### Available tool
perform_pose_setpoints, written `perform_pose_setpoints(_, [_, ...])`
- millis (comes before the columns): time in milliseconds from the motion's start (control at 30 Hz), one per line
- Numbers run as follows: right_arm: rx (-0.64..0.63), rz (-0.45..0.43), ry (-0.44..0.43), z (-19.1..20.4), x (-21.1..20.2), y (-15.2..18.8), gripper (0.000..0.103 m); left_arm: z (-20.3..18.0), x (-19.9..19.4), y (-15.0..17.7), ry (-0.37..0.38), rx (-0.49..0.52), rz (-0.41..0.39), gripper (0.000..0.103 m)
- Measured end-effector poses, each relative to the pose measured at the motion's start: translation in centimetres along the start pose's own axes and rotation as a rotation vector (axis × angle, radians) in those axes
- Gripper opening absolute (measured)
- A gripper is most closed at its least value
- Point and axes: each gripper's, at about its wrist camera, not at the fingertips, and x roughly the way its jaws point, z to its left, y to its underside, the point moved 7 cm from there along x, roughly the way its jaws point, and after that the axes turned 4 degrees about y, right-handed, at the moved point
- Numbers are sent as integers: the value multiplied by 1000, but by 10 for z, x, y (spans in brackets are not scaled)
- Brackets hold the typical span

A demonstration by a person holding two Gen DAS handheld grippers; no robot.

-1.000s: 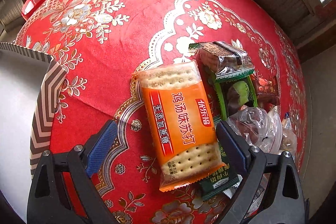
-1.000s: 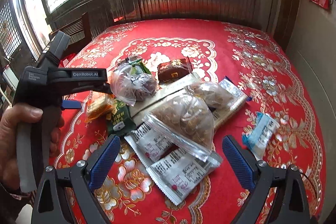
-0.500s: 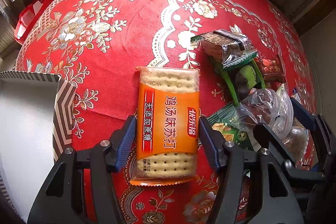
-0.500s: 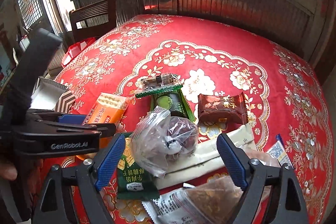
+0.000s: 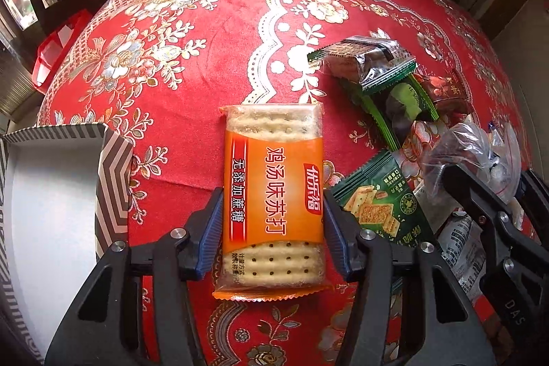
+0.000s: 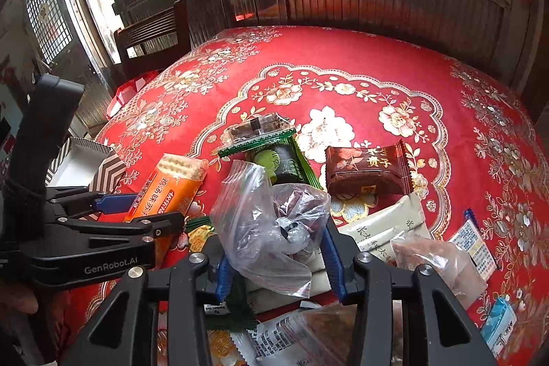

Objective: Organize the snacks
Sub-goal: 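Carry the cracker pack to the tray while the right gripper grasps the clear candy bag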

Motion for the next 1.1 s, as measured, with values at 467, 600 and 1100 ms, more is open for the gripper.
perform_pose_setpoints(467, [-25,-86,51,30,-71,21,43,-1,-85,36,65,0,-111,53])
perform_pose_setpoints(600, [-32,-86,51,44,-79,29,43,7,-105,52,115,-20,-106,53])
perform_pose_setpoints(1100, [-154,-98,-42,141,-96,42,42,83,-166,108,69,-65,-168,53])
